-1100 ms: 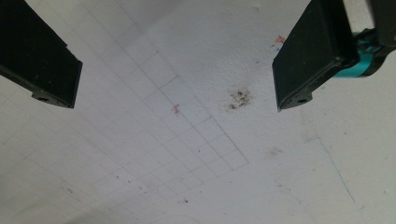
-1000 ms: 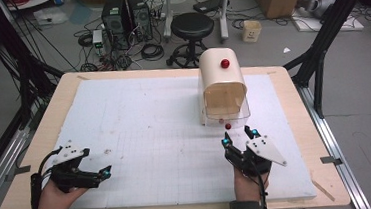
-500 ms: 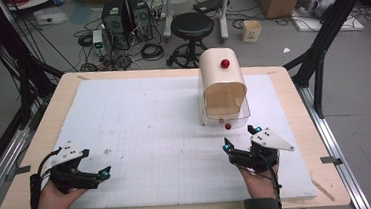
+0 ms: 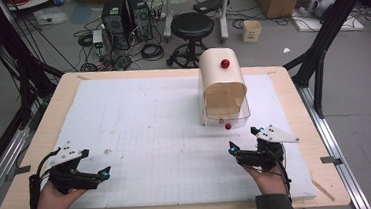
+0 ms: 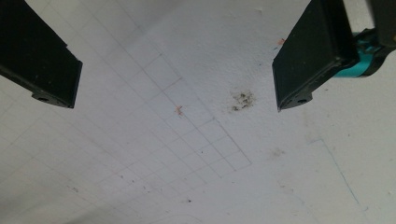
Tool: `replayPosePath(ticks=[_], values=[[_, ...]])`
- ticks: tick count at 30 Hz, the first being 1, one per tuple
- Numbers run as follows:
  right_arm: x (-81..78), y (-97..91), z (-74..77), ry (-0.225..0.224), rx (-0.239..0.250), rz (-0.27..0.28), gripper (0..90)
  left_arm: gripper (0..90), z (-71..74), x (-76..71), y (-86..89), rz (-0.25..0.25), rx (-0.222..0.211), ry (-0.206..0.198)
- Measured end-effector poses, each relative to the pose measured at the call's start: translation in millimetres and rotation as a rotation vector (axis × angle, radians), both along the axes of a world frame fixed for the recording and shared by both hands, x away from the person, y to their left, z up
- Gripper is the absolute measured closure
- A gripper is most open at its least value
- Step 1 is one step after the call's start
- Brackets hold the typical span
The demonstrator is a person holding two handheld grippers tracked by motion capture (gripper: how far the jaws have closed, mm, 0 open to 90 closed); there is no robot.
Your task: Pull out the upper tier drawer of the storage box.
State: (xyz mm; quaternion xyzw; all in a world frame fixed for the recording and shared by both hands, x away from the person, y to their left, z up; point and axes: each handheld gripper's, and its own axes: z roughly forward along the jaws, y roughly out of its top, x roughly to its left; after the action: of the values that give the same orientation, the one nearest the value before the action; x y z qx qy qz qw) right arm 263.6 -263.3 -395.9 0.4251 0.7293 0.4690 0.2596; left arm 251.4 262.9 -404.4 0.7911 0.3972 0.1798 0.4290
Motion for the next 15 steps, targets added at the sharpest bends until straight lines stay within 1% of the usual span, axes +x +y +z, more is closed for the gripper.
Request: replayPosePath(ticks=[2,6,7,8,15], values=[[2.3,-5.0,-2.3,0.011,-0.005,0.005,9.2,2.0,0.1,-0.3,0.0,0.001,-0.004,0.0],[3.7,-7.5,-3.1,0.014,-0.014,0.015,9.1,2.0,0.1,-0.4,0.2,-0.003,-0.001,-0.001],[4.0,-8.2,-3.3,0.017,-0.021,0.018,6.9,2.0,0.1,-0.4,0.2,-0.002,-0.001,-0.001],[5.1,-8.5,-3.9,0.02,-0.029,0.013,2.6,2.0,0.1,-0.5,0.2,-0.003,-0.001,-0.001],[6.0,-12.7,-6.0,0.025,-0.038,0.034,1.8,2.0,-0.1,-0.8,1.1,-0.005,-0.005,-0.002]])
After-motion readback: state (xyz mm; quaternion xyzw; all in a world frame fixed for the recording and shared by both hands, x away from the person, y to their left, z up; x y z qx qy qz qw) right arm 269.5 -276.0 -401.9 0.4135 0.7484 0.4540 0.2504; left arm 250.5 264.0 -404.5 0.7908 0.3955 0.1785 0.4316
